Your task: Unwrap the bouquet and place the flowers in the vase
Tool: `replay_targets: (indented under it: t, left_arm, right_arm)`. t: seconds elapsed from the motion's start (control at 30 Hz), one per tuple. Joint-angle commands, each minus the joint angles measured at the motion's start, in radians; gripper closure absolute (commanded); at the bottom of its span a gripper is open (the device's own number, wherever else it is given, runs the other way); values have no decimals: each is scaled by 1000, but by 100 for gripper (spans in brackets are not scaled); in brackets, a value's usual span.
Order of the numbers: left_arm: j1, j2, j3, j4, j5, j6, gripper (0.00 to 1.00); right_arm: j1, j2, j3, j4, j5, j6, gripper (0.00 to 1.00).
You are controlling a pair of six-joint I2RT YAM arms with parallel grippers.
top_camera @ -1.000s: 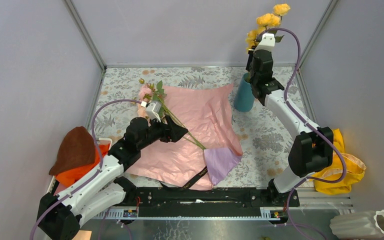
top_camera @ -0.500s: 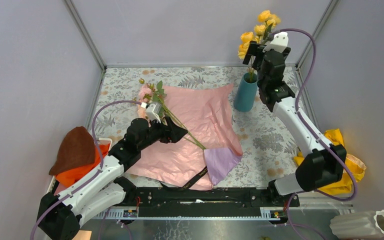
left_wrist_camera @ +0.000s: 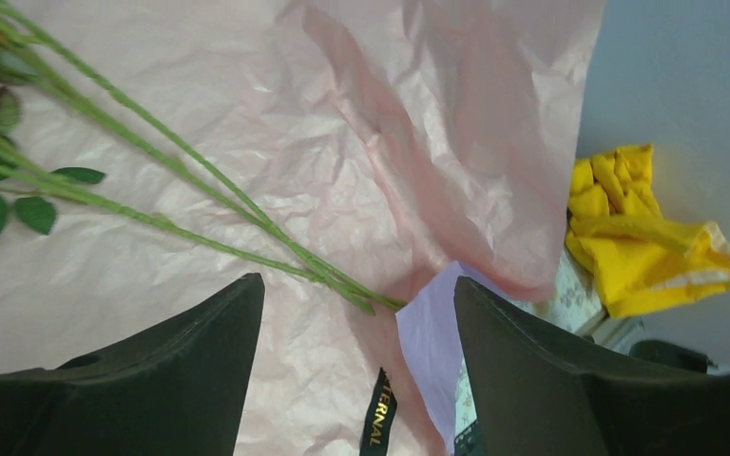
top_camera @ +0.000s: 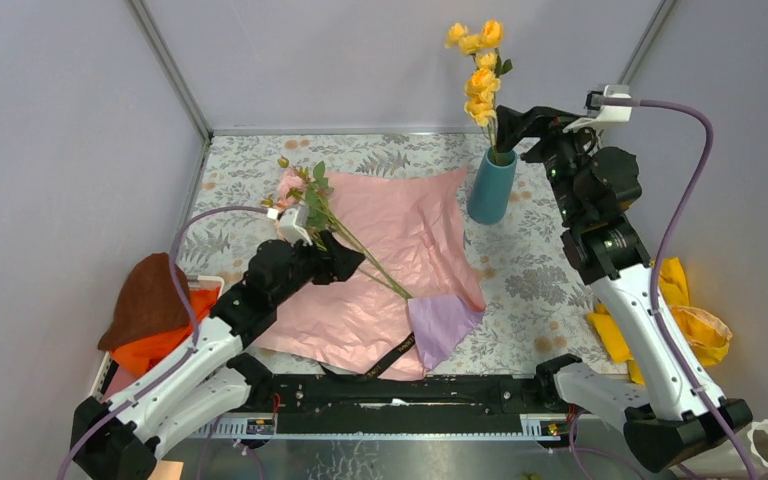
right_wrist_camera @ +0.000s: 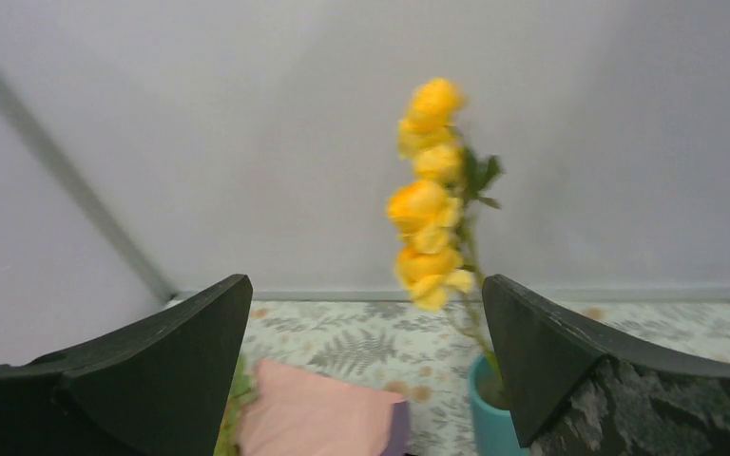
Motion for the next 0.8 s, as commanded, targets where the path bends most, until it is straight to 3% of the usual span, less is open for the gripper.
replay_targets:
  t: [0.0,0.13,0.23,0.43,0.63,0.77]
  left_arm:
    - [-1,-101,64,-138,-236,-57,20]
    - [-1,-214,155,-306,-425,-95,18]
    - [-1,-293,212,-421,-559,-127,17]
    - [-1,-421,252,-547,-698,-135,16]
    - [0,-450,214,-559,-718,-151,14]
    - [-1,-419,205,-548,-693,-152,14]
  right_arm:
    - [88,-51,90,-120,-170,18,0]
    - [249,25,194,-314,-213,-7,0]
    - [378,74,156,-325,-143,-38,0]
    - [552,189,80,-367,-16,-32,1]
    - [639,358,41,-430,-15,24,26]
    - [658,467,12,-428,-13,64,35]
